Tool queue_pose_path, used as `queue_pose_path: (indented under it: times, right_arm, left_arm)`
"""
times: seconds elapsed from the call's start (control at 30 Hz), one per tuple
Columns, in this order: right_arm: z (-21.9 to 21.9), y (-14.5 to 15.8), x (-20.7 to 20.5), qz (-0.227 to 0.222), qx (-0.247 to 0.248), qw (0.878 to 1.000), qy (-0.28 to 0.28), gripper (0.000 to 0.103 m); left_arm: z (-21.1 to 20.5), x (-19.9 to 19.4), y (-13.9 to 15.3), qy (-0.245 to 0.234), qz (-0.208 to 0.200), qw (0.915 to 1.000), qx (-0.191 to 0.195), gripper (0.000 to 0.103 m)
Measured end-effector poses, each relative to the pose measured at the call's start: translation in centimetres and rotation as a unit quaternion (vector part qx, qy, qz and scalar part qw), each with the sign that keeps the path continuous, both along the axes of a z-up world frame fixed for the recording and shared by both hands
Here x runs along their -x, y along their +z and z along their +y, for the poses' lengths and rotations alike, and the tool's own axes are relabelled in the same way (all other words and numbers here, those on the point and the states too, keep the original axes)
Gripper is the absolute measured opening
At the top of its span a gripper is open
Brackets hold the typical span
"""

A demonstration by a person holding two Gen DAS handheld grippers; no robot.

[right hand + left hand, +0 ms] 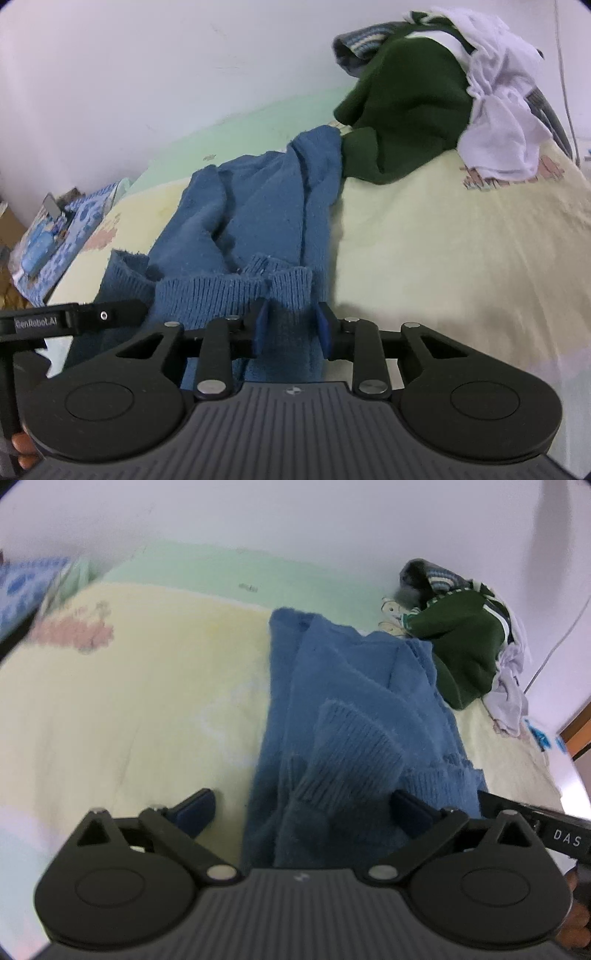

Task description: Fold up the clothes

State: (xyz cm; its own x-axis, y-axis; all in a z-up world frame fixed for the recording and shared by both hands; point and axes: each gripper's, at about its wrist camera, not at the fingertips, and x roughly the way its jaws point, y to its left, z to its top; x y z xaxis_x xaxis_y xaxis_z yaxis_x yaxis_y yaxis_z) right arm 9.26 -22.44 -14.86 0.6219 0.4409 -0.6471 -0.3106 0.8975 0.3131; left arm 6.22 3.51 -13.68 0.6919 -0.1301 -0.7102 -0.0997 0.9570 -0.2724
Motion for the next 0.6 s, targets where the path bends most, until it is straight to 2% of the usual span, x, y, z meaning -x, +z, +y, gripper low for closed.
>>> queue_pose_path:
  times: [0.13, 0.27, 0.37, 0.43, 0.47, 0.5, 0.6]
  right_arm:
    - [0.5, -0.1, 0.6, -0.031, 0.023, 0.999, 0.013, 0.031]
    - [0.6, -0.2, 0.7, -0.037, 0.027, 0.999, 0.012, 0.031]
    - [0.8, -0.1, 0.6, -0.036, 0.033, 0.999, 0.006, 0.035]
    - [1.1, 0.0, 0.9, -0.045, 0.049, 0.998, 0.002, 0.04]
    - [1.1, -0.1, 0.9, -0.042, 0.046, 0.998, -0.006, 0.04]
    - [1.1, -0.1, 1.0, -0.039, 0.043, 0.998, -0.015, 0.041]
    - [1.4, 0.0, 1.4, -0.046, 0.046, 0.997, -0.029, 0.041]
  left_arm:
    - [-0.9, 0.5, 1.1, -0.012, -0.02, 0.9996, -0.017, 0.077]
    - [-1.4, 0.5, 1.8, -0.027, -0.021, 0.999, -0.028, 0.071]
    - [-1.1, -0.2, 1.9, -0.037, -0.012, 0.9989, -0.028, 0.076]
    - [-1.0, -0.9, 1.8, -0.042, 0.0, 0.9984, -0.038, 0.087]
    - [-1.0, -1.2, 1.7, -0.046, 0.006, 0.9979, -0.045, 0.096]
    - [-1.0, -1.4, 1.5, -0.049, 0.012, 0.9974, -0.051, 0.1]
    - [-0.8, -1.2, 0.6, -0.059, 0.009, 0.9969, -0.05, 0.102]
